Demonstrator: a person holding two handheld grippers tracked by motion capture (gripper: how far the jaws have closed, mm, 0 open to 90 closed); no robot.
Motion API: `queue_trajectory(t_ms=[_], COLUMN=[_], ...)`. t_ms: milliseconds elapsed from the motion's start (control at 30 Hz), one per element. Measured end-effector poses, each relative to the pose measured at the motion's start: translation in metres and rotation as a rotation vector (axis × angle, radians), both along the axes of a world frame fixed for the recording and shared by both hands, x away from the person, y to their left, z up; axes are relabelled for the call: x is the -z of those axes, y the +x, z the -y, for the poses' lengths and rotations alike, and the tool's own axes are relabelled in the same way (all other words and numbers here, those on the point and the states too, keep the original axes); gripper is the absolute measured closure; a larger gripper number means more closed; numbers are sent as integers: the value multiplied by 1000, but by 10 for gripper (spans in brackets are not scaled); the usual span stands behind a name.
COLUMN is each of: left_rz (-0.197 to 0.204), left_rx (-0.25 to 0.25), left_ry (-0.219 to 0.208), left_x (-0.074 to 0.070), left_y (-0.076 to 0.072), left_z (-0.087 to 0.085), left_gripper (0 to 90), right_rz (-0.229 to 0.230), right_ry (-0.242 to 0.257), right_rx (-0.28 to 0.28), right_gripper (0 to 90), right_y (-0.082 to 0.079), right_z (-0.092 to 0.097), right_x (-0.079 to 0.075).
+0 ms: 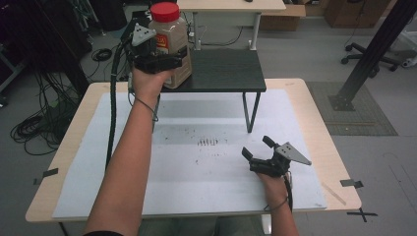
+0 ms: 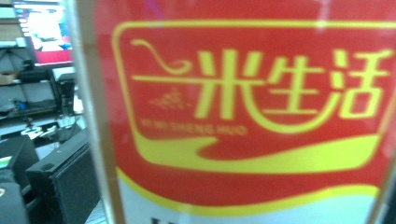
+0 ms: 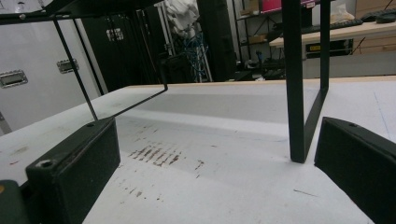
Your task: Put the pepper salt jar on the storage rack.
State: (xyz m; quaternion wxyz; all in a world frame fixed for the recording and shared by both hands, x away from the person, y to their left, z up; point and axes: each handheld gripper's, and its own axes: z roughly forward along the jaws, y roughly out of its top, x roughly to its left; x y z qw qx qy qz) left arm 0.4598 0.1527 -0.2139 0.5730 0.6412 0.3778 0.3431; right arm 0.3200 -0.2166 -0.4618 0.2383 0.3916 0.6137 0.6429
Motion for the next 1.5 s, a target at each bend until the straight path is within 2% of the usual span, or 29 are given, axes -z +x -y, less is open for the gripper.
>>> queue_trajectory(t_ms=[233,300,500,900,1167,1367,1500], left_rz=[-7,-12,2,1,11,21,30], left_rx=[16,38,27,24,35,55,64], left_ry=[-1,1,-1,-2,-19,-16,-36], left_x=[-1,-1,-2,-2,-3,-6,-7], left_y=[-2,-3,-10,-22,-35,-49,-59], left_z=[-1,-2,-5,-12,-16,-19,-23], left_gripper=[2,2,2,2,2,2,2], right_rz=[0,0,0,1,0,0,-1], right_ry=[1,3,4,9,13,14,15], right_rx=[2,4,4,5,7,8,7], right_gripper=[0,0,0,0,0,0,0], right_y=[0,0,0,-1,-1,-1,-1], right_z=[0,0,0,1,1,1,1], right_x=[0,0,0,0,0,0,0])
